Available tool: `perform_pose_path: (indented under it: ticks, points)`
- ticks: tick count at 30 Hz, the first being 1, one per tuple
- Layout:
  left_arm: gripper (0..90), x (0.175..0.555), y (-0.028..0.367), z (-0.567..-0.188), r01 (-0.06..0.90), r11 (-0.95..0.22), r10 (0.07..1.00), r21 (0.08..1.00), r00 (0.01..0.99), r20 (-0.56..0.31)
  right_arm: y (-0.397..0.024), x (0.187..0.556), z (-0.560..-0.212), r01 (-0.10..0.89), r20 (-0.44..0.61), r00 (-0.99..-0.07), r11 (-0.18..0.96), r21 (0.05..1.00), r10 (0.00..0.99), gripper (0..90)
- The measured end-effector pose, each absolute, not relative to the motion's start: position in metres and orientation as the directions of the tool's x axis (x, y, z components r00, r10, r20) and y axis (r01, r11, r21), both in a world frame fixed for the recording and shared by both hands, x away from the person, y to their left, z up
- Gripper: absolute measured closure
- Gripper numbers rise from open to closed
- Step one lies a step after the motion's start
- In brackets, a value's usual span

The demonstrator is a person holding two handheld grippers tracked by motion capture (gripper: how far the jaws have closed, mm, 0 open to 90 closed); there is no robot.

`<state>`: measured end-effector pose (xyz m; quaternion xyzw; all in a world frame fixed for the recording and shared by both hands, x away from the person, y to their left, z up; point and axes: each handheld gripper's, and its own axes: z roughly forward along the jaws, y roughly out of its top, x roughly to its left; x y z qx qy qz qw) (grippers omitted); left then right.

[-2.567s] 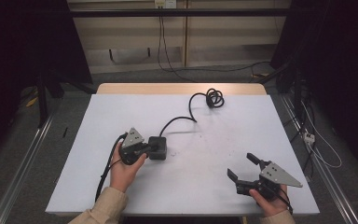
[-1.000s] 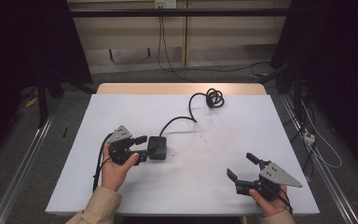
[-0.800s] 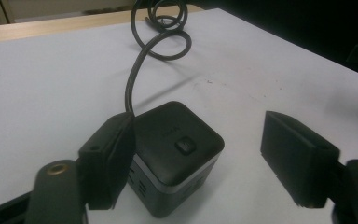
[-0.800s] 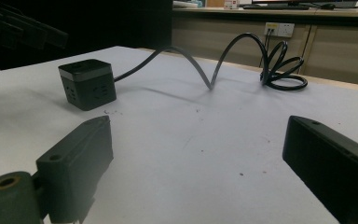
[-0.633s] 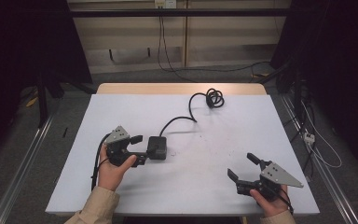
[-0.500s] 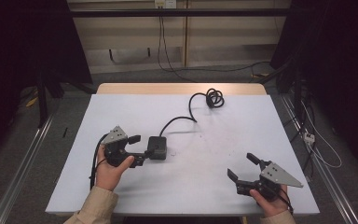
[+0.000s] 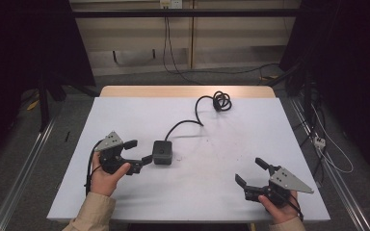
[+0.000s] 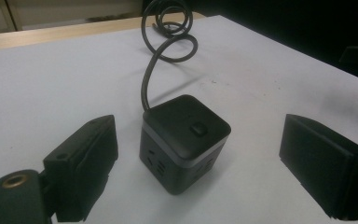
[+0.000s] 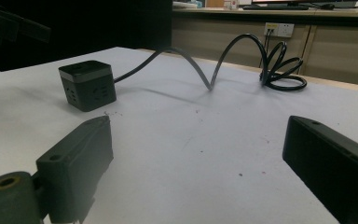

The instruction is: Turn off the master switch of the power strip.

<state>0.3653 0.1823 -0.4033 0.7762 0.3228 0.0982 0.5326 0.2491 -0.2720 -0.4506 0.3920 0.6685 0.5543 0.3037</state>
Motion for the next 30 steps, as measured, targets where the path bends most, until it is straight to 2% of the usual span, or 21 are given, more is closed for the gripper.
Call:
perform_pose_path:
  ticks: [30]
  points:
    - [7.8,0.357,0.215,-0.413,0.413,-0.202,0.628,0.888,0.751,-0.206,-0.273,0.249,-0.450,0.183,0.028,-0.507,0.076,0.980,0.862,7.9]
